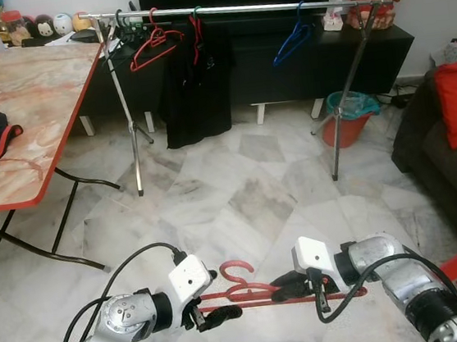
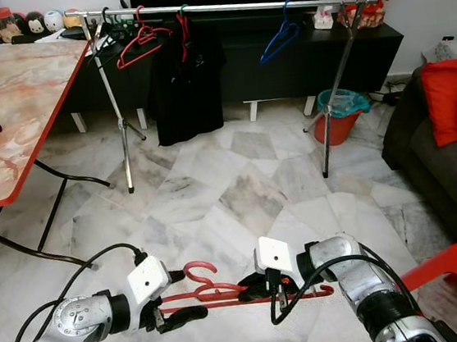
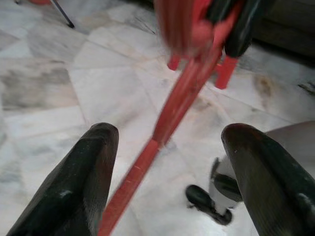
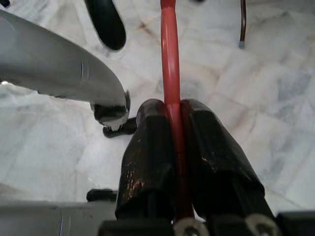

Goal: Hang hanger

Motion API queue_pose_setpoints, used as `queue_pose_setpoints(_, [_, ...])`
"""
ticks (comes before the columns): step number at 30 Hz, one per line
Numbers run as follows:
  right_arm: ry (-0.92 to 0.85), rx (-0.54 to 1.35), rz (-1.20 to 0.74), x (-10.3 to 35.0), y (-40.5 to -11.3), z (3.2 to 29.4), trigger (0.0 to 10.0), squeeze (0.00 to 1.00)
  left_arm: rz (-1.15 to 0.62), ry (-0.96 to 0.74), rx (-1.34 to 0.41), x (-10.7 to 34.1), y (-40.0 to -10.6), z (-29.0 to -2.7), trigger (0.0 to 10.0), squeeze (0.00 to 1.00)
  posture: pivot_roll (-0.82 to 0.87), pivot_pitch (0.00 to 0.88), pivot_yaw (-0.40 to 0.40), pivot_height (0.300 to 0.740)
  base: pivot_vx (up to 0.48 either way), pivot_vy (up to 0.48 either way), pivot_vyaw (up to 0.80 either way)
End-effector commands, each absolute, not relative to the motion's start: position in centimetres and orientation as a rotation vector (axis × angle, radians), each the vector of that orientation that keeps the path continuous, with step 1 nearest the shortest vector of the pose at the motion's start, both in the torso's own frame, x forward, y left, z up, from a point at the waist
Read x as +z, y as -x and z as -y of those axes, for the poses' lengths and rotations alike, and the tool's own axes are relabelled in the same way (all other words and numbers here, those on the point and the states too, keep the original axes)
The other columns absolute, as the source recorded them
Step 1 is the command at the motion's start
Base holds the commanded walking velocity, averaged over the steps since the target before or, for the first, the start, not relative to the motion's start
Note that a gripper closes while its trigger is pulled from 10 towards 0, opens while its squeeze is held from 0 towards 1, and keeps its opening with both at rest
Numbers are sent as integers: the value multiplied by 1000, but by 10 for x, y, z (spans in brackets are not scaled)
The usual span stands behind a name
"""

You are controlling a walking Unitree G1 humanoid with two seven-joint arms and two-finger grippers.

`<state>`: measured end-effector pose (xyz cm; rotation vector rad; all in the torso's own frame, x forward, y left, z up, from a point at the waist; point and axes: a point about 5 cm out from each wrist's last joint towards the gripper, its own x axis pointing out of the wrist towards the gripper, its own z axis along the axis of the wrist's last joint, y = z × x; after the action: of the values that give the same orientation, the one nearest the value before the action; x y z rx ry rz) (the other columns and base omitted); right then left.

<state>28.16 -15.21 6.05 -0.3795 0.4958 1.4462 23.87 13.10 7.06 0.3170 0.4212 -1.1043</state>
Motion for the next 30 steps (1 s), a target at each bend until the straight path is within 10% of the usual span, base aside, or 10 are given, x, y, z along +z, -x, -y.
queue_pose_setpoints(1, [368,1471,-472,64,-280,150,10000,0,-428,-309,-1130,72,-242,-129,10000,0,93,0,-88,740,0,0,0])
queue_pose_setpoints(14, [334,1486,-452,68,-276,142,10000,0,-422,-250,-1167,71,-247,-119,10000,0,82,0,-72,740,0,0,0])
queue_pose_setpoints(15, [332,1482,-450,68,-276,141,10000,0,-426,-245,-1175,71,-247,-118,9490,0,83,0,-71,740,0,0,0])
queue_pose_setpoints(16, [329,1478,-448,69,-276,141,10000,0,-429,-241,-1185,70,-246,-117,1412,0,84,0,-71,740,0,0,0])
queue_pose_setpoints(17, [329,1476,-448,69,-276,141,10000,0,-430,-241,-1192,71,-245,-117,0,0,85,0,-70,740,0,0,0])
queue_pose_setpoints(30, [329,1462,-433,71,-278,138,10000,0,-443,-235,-1240,72,-245,-117,0,0,87,0,-69,740,0,0,0])
